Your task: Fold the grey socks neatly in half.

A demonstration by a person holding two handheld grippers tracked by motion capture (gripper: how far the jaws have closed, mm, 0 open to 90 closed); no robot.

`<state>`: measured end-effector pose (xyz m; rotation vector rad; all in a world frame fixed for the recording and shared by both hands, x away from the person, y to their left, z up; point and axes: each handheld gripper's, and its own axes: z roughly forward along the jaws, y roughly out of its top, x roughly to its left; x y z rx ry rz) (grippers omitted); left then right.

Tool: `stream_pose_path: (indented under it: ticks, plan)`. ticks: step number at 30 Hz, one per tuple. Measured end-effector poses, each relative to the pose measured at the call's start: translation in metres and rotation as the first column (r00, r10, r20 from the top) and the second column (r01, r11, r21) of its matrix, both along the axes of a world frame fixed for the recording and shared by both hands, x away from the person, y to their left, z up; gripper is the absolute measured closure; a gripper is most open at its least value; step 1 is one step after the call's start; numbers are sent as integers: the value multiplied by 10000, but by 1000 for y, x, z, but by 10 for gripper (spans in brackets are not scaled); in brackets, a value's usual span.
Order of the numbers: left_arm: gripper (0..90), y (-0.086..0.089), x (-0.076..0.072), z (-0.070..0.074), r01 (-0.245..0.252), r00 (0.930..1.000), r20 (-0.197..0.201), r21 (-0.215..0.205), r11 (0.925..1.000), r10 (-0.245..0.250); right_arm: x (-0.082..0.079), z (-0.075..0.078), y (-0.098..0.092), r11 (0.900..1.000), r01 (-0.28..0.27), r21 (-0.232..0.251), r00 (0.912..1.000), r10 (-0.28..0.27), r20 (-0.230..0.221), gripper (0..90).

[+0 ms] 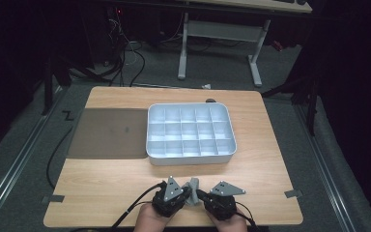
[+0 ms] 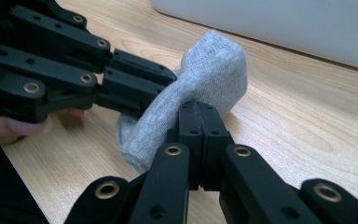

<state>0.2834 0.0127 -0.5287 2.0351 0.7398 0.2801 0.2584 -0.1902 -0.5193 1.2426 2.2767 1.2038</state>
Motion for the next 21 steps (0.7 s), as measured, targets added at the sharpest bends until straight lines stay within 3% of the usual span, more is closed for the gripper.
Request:
stream_pose_path:
  ticks: [13, 17, 21]
  plan:
    - [798, 10, -1, 11, -122, 9998, 169, -577, 9983, 132, 0, -1, 0, 10000, 35, -61, 10000, -35, 14, 900]
    - [794, 22, 0, 19, -391, 9985, 342, -753, 9964, 417, 1, -1, -1, 10000, 60, -74, 10000, -60, -10, 900]
    - [808, 35, 6, 17, -929, 9954, 174, -477, 9945, 938, 0, 0, -1, 10000, 42, -64, 10000, -42, 3, 900]
